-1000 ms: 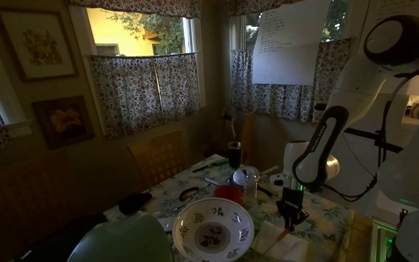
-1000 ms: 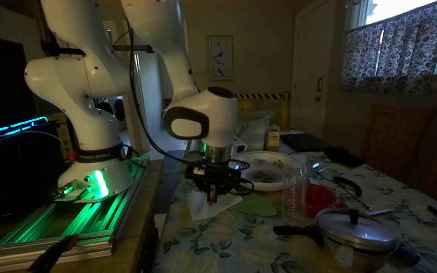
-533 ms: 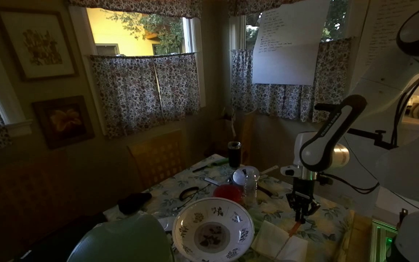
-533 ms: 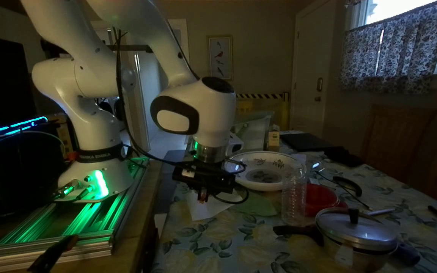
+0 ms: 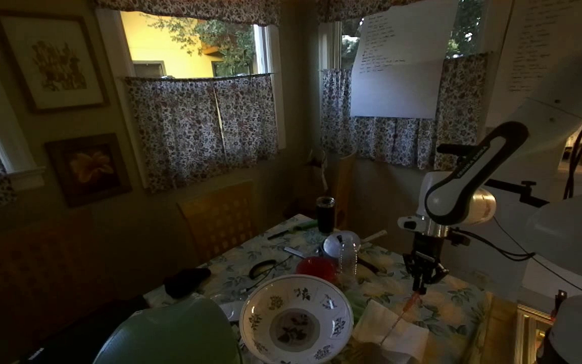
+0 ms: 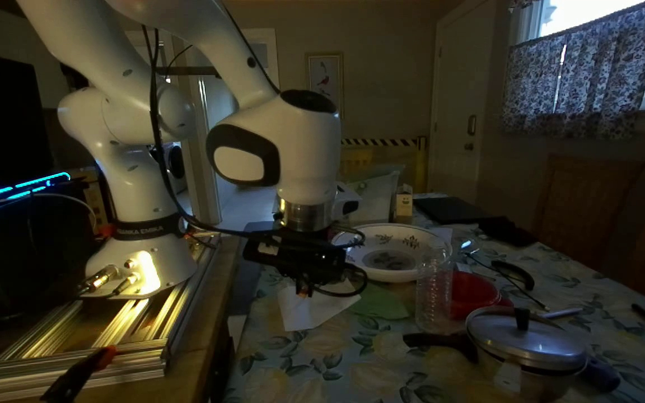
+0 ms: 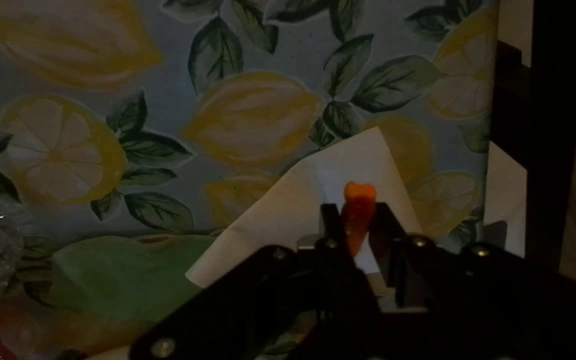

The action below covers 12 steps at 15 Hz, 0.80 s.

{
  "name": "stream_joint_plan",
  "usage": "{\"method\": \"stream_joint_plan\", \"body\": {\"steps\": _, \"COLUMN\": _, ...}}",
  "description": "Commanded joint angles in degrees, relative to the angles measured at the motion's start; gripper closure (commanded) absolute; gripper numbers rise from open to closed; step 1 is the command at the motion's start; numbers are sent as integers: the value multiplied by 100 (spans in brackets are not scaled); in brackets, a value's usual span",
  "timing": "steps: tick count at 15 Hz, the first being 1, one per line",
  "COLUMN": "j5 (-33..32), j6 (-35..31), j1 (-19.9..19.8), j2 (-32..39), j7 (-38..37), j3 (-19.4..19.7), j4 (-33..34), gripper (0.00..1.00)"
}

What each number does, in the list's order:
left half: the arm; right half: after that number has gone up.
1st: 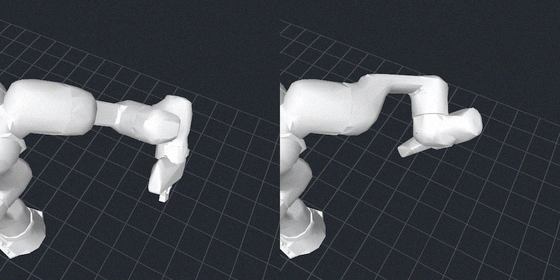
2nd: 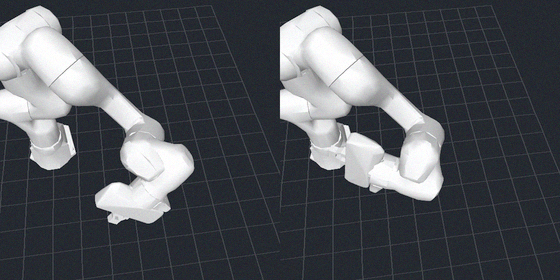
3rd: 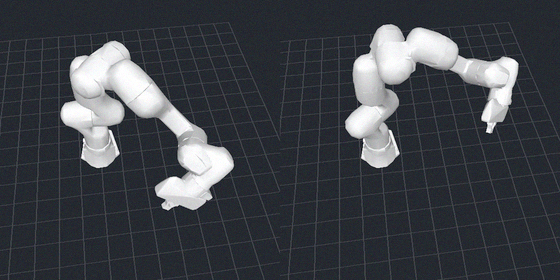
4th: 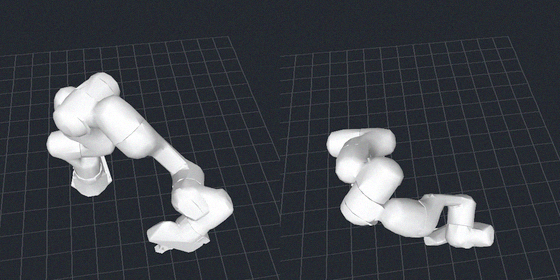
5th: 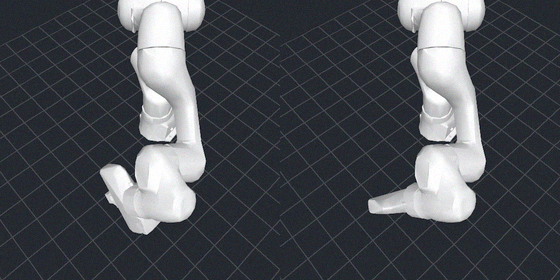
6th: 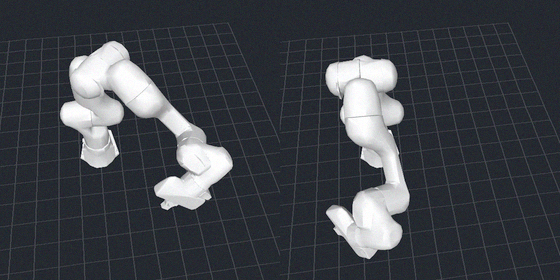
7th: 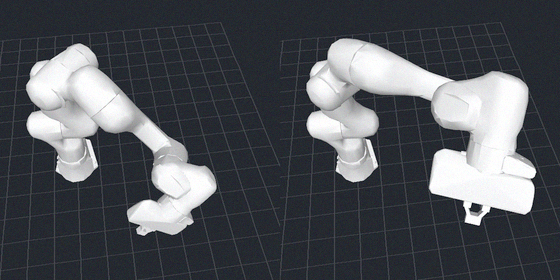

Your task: Move the spatula to the right and place it under the napkin.

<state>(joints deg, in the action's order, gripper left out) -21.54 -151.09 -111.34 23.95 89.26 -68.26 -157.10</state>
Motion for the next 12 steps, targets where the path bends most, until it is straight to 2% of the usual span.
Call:
{"method": "stream_joint_plan", "body": {"steps": 1, "j5": -56, "j6": 60, "j1": -792, "j2": 105, "j7": 166, "j3": -510, "j4": -1, "gripper": 95}}
{"method": "stream_joint_plan", "body": {"steps": 7, "j5": -129, "j6": 224, "j1": -2050, "j2": 582, "j7": 516, "j3": -1274, "j4": -10, "gripper": 95}}
{"method": "stream_joint_plan", "body": {"steps": 8, "j5": 239, "j6": 209, "j1": -2075, "j2": 483, "j7": 869, "j3": -1352, "j4": -11, "gripper": 95}}
{"method": "stream_joint_plan", "body": {"steps": 12, "j5": 240, "j6": 448, "j1": -2602, "j2": 850, "j7": 1192, "j3": -1967, "j4": -10, "gripper": 95}}
